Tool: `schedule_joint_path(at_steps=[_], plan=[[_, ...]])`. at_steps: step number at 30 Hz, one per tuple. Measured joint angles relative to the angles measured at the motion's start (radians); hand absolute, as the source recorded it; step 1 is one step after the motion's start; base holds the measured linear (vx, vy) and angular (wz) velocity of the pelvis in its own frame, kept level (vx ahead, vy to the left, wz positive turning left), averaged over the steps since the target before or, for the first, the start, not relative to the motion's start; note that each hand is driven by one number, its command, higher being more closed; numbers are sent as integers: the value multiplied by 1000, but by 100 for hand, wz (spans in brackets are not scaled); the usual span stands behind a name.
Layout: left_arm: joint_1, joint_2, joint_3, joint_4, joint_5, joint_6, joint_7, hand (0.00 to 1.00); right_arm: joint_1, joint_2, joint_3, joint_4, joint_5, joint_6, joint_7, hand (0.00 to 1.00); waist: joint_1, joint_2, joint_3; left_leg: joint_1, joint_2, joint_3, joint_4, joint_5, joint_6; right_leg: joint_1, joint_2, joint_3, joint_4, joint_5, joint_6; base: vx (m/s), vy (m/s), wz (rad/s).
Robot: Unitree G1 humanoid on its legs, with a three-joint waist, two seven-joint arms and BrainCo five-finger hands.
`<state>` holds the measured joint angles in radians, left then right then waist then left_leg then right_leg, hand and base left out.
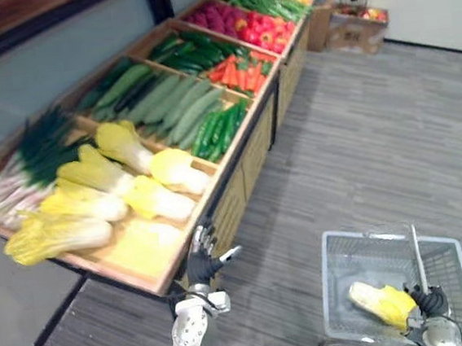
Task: Pick vegetable in the basket
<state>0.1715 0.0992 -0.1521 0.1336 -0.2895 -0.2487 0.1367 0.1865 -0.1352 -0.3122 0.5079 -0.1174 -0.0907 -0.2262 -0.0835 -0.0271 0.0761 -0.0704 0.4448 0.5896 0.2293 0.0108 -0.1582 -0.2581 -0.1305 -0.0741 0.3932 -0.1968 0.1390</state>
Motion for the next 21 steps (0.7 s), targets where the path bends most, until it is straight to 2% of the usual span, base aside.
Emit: schedule_joint_path(at_steps=[2, 3, 4, 5, 6, 7, 8, 9, 10, 11, 13, 15, 18, 21], plan=[[8, -24, -8, 0, 6, -1, 9, 0, 23, -2, 0, 0, 2, -1, -8, 100, 0, 15, 0, 22, 39, -5, 14, 41, 36, 10, 50, 2, 17, -18, -30, -125, -293, -27], [13, -24, -6, 1, 15, -2, 10, 0, 29, -2, 0, 0, 3, -1, -8, 100, -5, 8, 6, 17, 68, -20, 57, 72, 83, 24, 76, 18, 7, -28, -50, -87, -272, -45], [24, -24, 0, 0, 18, -2, 11, 0, 31, -2, -1, -1, 6, -1, -9, 100, 1, 13, 14, 8, 89, -51, 126, 123, 156, 53, 85, 34, -18, -26, -72, -78, -255, -57], [33, -26, 2, 0, 18, -1, 11, 0, 33, -8, 6, -4, 9, -2, -16, 100, 4, 1, 35, -18, 82, -131, 196, 137, 186, 84, 84, 51, -44, -16, -87, -48, -160, -75], [55, -35, -2, -6, 19, -2, 8, 0, 31, -25, 9, -4, 9, -1, -28, 100, 7, -3, 41, -62, -49, -343, 271, -3, 93, 98, 64, 96, -74, 4, -106, -34, -78, -59], [61, -38, -2, -9, 19, -3, 7, 0, 30, -31, 10, -4, 9, -1, -29, 100, 7, -2, 41, -68, -80, -382, 280, -29, 81, 98, 62, 107, -83, 8, -111, -14, -10, -83], [80, -44, -2, -24, 19, -5, 5, 0, 22, -54, 17, -4, 9, -1, -31, 100, 20, 18, 51, -81, -169, -473, 282, -115, 63, 108, 63, 133, -121, 19, -130, 20, 38, -68], [85, -44, -1, -32, 19, -6, 4, 0, 19, -61, 19, -4, 9, -1, -31, 100, 30, 30, 57, -87, -200, -489, 276, -144, 63, 109, 65, 133, -141, 25, -139, 45, 111, -99], [99, -42, 4, -48, 19, -9, -2, 0, 15, -65, 18, -4, 8, -1, -30, 100, 52, 47, 65, -85, -248, -485, 215, -156, 70, 106, 68, 128, -164, 44, -145, 44, 163, -83], [110, -36, 6, -53, 19, -14, -8, 0, 14, -67, 17, -4, 5, -1, -28, 100, 60, 68, 67, -64, -275, -449, 137, -135, 95, 106, 80, 116, -176, 71, -119, 41, 173, -58], [106, -30, 13, -49, 18, -14, -14, 0, 17, -64, 8, -6, 3, 0, -28, 100, 54, 65, 69, -35, -285, -441, 66, -142, 85, 104, 62, 97, -193, 94, -98, 62, 132, 8], [97, -36, 17, -50, 19, -14, -14, 0, 11, -67, -13, -14, 0, -1, -30, 100, 58, 80, 65, -30, -300, -445, 6, -135, 77, 107, 48, 89, -240, 117, -73, 84, 128, 19], [94, -38, 40, -43, 18, -14, -7, 0, 13, -67, -7, -19, -3, -1, -30, 100, 59, 68, 74, -29, -329, -471, -4, -119, 82, 157, 20, 70, -326, 151, -56, 82, 101, 20], [101, -31, 73, -42, 19, -14, 13, 0, -3, -65, 34, -21, -2, -1, -31, 100, 68, 39, 84, -31, -348, -491, 60, -120, 81, 207, -3, 75, -381, 156, -47, 72, 61, -6]])
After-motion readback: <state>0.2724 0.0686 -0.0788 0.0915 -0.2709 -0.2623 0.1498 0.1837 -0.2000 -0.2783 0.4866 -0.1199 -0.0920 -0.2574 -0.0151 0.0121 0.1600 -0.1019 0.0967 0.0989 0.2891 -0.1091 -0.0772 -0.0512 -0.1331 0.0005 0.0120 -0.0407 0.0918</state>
